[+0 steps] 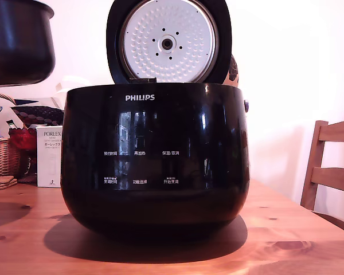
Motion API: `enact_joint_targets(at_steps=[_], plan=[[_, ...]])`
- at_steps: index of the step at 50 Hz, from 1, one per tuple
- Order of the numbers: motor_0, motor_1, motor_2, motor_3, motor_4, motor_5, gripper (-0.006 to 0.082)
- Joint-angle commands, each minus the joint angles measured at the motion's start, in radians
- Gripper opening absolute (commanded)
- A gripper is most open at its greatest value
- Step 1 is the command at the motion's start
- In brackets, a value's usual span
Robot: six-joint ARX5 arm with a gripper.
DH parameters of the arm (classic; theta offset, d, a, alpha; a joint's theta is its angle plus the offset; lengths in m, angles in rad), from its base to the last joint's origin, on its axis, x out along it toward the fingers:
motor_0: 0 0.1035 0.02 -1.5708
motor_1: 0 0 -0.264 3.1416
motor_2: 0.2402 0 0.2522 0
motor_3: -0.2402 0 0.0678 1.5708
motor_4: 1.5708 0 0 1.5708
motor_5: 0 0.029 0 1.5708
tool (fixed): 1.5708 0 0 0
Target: Place the pot you are holding inside the rice cooker
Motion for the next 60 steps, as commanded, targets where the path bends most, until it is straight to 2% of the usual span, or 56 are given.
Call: enact_joint_targets(at_steps=[1, 20, 38, 51, 60], plan=[[-0.003, -0.017, 0.023, 0.046, -0.005, -0.011, -0.0024], [-0.003, -0.017, 0.023, 0.050, 0.000, -0.011, -0.0024], [-0.043, -0.017, 0.023, 0.100, 0.146, -0.012, -0.0024], [-0.111, -0.016, 0.023, 0.182, 0.259, -0.040, -0.0024], [-0.166, -0.015, 0.023, 0.231, 0.296, -0.042, -0.0024]])
